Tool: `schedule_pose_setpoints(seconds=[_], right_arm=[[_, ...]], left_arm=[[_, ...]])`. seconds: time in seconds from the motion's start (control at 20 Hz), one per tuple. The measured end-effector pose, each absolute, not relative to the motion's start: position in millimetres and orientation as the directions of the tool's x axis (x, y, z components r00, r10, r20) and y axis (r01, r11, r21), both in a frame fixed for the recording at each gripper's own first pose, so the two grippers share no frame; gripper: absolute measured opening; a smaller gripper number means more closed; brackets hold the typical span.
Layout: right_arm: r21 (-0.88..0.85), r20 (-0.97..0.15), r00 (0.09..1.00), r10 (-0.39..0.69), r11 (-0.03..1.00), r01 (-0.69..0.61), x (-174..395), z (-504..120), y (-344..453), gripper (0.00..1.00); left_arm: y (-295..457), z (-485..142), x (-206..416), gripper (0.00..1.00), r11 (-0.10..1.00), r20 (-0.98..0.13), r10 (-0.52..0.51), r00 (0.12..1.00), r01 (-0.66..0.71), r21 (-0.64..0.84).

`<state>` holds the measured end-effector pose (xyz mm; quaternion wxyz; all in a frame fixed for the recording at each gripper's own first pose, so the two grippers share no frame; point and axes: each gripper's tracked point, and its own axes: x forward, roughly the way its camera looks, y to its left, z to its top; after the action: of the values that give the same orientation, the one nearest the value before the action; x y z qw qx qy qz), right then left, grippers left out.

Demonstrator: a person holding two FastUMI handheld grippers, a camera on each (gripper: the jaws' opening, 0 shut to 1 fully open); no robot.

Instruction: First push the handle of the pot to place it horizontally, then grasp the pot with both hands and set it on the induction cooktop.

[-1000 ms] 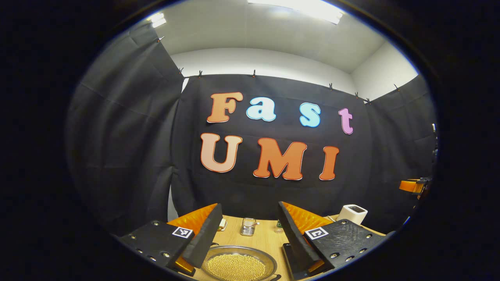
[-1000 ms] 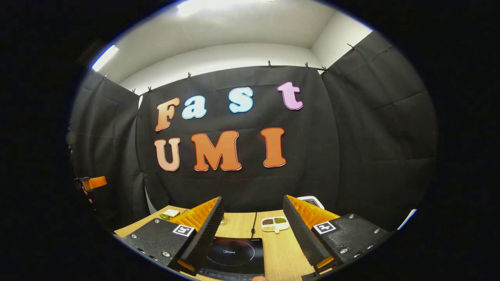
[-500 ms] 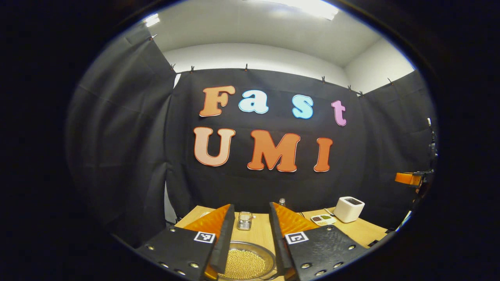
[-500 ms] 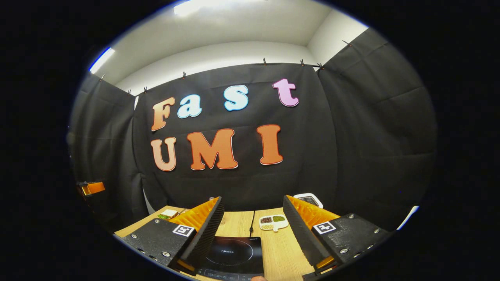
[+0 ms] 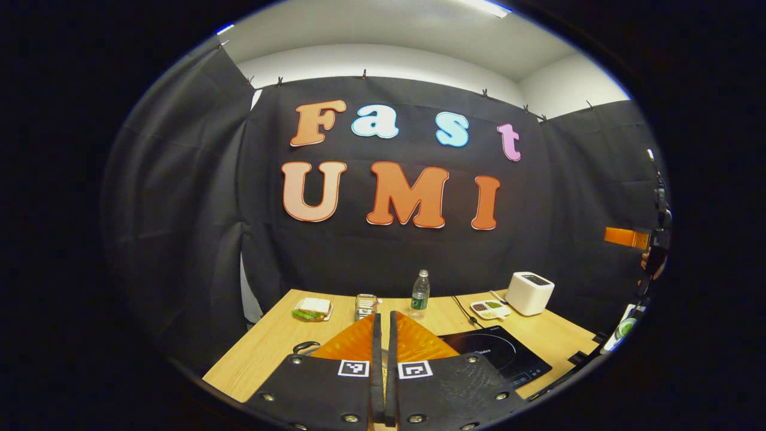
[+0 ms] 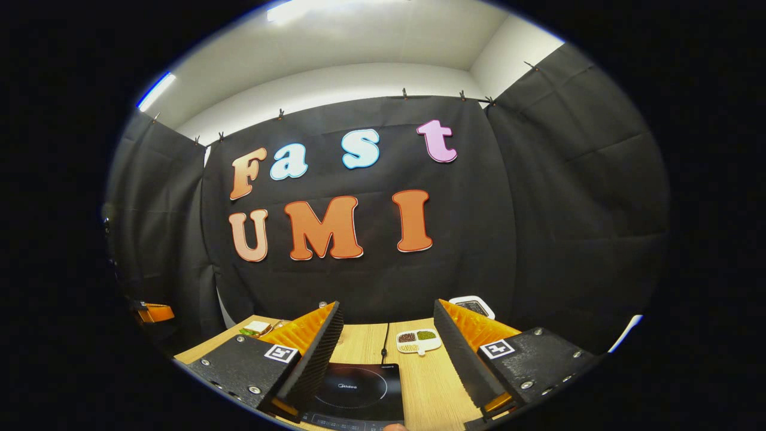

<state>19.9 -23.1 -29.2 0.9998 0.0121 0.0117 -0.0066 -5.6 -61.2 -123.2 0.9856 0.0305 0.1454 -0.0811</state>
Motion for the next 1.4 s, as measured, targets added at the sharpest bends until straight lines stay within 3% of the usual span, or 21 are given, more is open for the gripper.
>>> schedule_pose_setpoints(seconds=[0.95, 1.4], right_arm=[[0.037, -0.064, 0.998, 0.007, 0.999, -0.004, 37.7, -52.0, -8.7, 0.95], [0.045, -0.076, 0.997, 0.003, 0.999, 0.000, 40.1, -62.7, -14.5, 0.95]], left_arm=[[-72.8, -304.9, -91.7, 0.03, 0.972, -0.625, -0.191, 0.757, 0.236, -0.011], [-59.5, -351.3, -126.6, 0.03, 0.978, -0.712, -0.156, 0.685, 0.210, -0.012]])
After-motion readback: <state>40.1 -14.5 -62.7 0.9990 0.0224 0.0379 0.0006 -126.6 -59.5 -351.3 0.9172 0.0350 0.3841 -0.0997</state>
